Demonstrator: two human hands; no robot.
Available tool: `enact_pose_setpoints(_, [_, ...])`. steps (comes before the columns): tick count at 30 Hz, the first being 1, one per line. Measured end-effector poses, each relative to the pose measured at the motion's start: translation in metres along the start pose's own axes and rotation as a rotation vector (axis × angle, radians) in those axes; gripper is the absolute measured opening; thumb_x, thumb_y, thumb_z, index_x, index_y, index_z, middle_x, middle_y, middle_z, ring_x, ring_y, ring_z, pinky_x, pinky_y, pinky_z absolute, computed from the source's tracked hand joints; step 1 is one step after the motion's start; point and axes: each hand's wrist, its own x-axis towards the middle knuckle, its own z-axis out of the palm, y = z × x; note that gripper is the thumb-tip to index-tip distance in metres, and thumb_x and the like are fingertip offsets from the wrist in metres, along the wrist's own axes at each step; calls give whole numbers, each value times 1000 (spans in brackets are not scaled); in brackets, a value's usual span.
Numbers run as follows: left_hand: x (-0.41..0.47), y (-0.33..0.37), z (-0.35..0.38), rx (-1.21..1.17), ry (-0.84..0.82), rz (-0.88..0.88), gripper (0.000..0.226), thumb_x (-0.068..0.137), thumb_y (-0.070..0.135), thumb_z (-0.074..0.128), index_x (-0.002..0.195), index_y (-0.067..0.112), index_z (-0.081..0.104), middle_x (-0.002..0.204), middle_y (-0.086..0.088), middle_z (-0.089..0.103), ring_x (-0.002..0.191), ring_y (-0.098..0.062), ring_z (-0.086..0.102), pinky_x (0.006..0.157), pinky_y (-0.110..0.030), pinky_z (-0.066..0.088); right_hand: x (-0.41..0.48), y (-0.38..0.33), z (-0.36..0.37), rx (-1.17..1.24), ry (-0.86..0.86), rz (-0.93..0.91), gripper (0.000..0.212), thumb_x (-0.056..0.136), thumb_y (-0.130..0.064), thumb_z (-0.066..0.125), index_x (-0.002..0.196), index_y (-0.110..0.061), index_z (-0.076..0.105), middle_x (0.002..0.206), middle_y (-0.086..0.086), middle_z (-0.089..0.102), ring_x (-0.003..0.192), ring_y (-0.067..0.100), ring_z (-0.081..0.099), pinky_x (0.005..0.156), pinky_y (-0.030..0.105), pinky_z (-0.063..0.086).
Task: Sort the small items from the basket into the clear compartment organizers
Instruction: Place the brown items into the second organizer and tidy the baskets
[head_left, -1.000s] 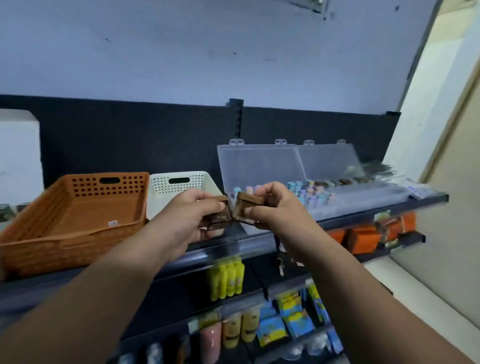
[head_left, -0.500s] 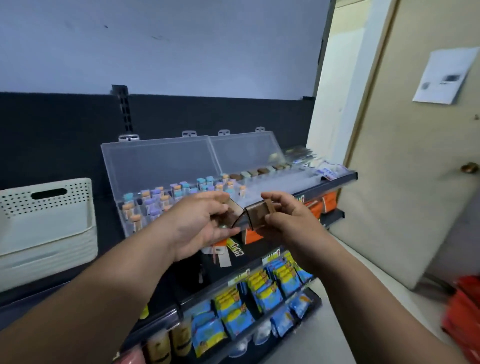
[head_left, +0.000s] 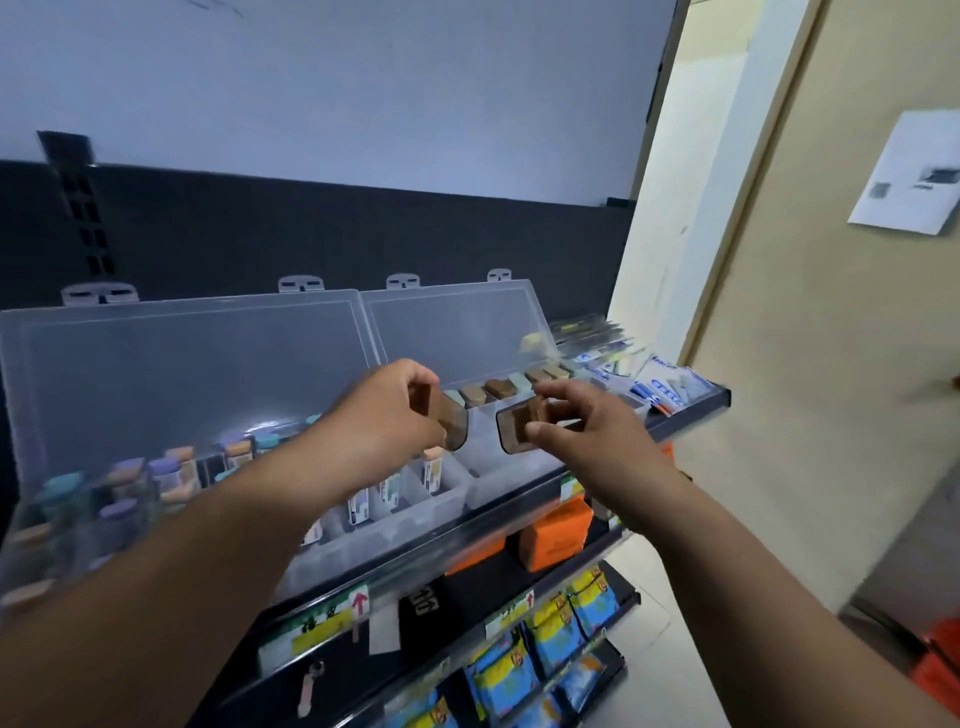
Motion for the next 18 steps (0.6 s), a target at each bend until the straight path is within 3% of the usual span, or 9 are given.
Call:
enact_pose_setpoints(2, [17, -1, 5, 76, 14, 4, 43, 75, 13, 73, 110, 29, 56, 108, 6, 60, 92, -15, 61, 78, -34, 55, 25, 10, -1, -79, -19, -26, 33, 88, -22, 68, 118, -33, 58, 105, -15, 58, 95, 11, 59, 77, 24, 44])
enact_pose_setpoints(5, [36, -2, 14, 117, 6, -25, 45, 76, 16, 76, 114, 28, 54, 105, 8, 61, 91, -14, 62, 74, -29, 53, 65, 24, 0, -181, -62, -75, 34, 86, -23, 70, 119, -26, 60, 113, -8, 60, 97, 11, 58, 83, 25, 43])
enact_pose_setpoints(10, [66, -5, 41, 249, 87, -196, 38, 71, 20, 82, 99, 28, 58, 96, 4, 61, 83, -16, 62, 65, -31, 58, 122, 45, 12, -290, -218, -190, 47, 83, -29, 73, 126, -22, 57, 119, -1, 62, 102, 16, 59, 92, 31, 48])
enact_pose_setpoints(13, [79, -2, 55, 367, 68, -231, 27, 71, 22, 81, 94, 19, 66, 93, 1, 60, 81, -17, 62, 74, -35, 58, 145, 54, 21, -383, -350, -284, 32, 83, -34, 71, 112, -23, 60, 107, -2, 62, 96, 16, 57, 80, 27, 44])
enact_pose_setpoints(15, [85, -1, 60, 460, 56, -235, 26, 72, 27, 79, 94, 20, 67, 93, 2, 59, 84, -16, 60, 80, -38, 55, 155, 58, 27, -426, -407, -347, 18, 83, -37, 70, 90, -27, 57, 95, -1, 59, 87, 18, 56, 72, 28, 41])
enact_pose_setpoints(18, [92, -5, 65, 527, 30, -265, 24, 73, 34, 77, 92, 24, 65, 90, 4, 60, 81, -14, 59, 76, -37, 54, 167, 65, 35, -530, -478, -450, 24, 83, -42, 68, 77, -27, 50, 89, 0, 55, 86, 22, 54, 75, 33, 44])
